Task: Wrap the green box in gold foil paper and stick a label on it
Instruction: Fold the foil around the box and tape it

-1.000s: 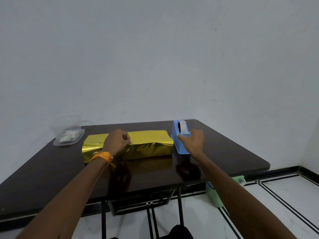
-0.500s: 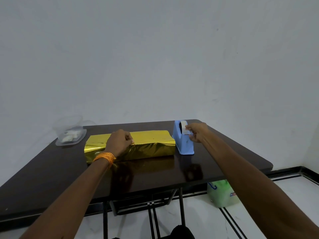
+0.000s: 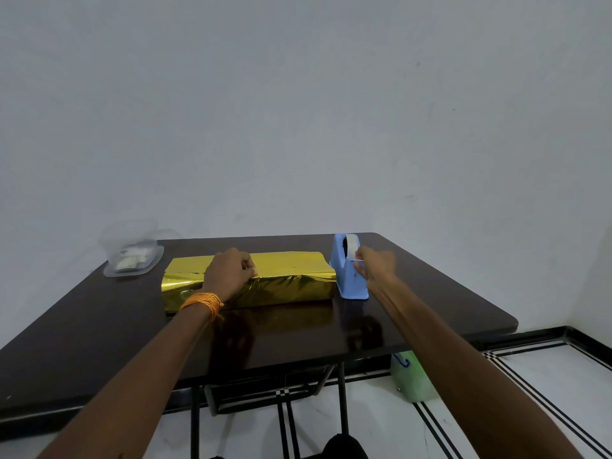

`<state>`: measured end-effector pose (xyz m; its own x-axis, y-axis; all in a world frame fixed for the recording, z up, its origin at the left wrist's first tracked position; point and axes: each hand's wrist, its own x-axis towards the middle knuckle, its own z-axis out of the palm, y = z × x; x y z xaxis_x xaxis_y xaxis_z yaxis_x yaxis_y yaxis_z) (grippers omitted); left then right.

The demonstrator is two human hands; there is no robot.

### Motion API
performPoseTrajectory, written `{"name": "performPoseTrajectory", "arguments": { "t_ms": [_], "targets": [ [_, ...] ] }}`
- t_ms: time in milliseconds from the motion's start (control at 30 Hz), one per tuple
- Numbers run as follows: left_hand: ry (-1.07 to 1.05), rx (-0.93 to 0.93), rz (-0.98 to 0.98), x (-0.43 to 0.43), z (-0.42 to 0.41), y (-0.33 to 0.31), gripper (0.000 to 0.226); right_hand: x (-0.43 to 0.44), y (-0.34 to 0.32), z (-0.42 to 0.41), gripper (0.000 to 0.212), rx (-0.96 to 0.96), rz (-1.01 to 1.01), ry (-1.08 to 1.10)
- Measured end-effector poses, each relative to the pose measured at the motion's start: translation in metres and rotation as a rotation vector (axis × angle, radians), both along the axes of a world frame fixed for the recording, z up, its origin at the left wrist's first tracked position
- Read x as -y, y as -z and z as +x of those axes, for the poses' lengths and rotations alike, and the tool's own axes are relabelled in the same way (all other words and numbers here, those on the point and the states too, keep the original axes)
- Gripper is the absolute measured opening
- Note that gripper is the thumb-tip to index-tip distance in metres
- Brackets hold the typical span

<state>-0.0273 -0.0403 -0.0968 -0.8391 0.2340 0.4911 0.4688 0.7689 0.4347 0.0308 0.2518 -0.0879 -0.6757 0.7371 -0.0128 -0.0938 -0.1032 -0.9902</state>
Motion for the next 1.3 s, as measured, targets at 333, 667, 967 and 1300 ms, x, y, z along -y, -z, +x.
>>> {"name": "performPoseTrajectory", "arguments": {
  "t_ms": [333,667,967,1300],
  "targets": [
    [0.018,-0.003,0.008,0.002,-0.003,0.002,0.010,0.005,0.015,0.006,0.020,-0.093,-0.056,0.007],
    [0.016,0.003,-0.011,0.003,-0.006,0.004,0.008,0.003,0.037,0.012,0.031,-0.075,0.047,-0.028],
    [0.035,0.015,-0.001,0.004,-0.007,0.003,0.008,-0.004,0.033,0.033,0.035,0.010,0.349,-0.039],
    [0.044,0.019,-0.001,0.003,-0.001,-0.001,0.009,0.012,0.026,0.061,0.016,-0.016,0.659,0.069]
  ]
}}
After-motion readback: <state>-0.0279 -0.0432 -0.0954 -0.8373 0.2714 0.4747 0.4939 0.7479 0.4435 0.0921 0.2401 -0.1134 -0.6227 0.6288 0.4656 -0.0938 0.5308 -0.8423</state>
